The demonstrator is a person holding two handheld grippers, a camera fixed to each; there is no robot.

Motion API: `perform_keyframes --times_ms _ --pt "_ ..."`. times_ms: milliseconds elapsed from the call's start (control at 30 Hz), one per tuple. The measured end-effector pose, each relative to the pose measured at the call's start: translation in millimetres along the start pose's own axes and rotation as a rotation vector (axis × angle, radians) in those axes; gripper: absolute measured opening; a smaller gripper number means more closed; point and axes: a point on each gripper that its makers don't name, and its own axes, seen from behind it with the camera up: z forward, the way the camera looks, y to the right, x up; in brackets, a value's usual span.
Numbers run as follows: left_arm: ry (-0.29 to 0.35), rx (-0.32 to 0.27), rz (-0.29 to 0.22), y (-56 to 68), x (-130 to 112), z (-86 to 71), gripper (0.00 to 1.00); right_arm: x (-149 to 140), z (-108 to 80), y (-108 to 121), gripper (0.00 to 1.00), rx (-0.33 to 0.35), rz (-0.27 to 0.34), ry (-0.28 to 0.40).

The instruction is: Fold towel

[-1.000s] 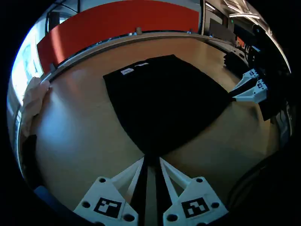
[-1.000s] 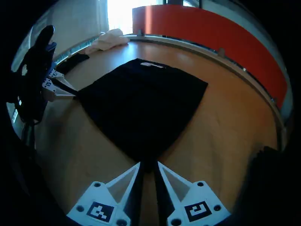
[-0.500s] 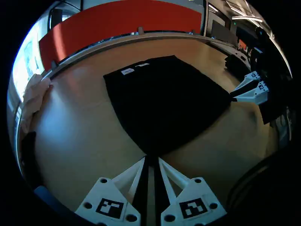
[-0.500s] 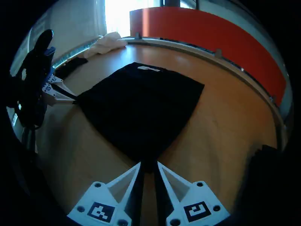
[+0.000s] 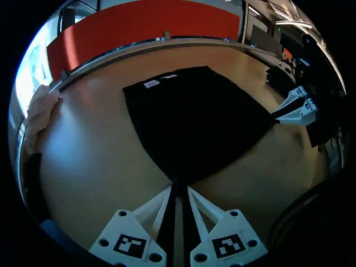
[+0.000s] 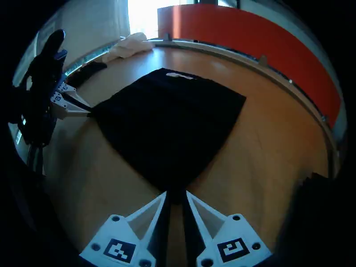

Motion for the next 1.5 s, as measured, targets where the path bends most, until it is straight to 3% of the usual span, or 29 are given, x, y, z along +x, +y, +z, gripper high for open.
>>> perform_keyframes --times_ms 500,833,1100,1500 --pt "0.022 -0.005 -0.054 2.9 30.2 -41.2 0.09 45.4 -45.2 -5.9 0.16 0.003 -0.001 0.084" --pt "-0.01 -0.037 -0.085 21.1 30.8 -76.0 0.09 64.7 -84.0 -18.7 0.16 0.013 -0.004 0.118" --pt "-0.03 -0.06 -0.112 36.1 27.4 -100.6 0.09 61.9 -109.1 -27.1 0.16 0.022 0.007 0.113" --pt "-0.042 -0.069 -0.12 42.6 25.6 -109.8 0.09 55.6 -117.6 -33.9 0.16 0.032 0.007 0.105"
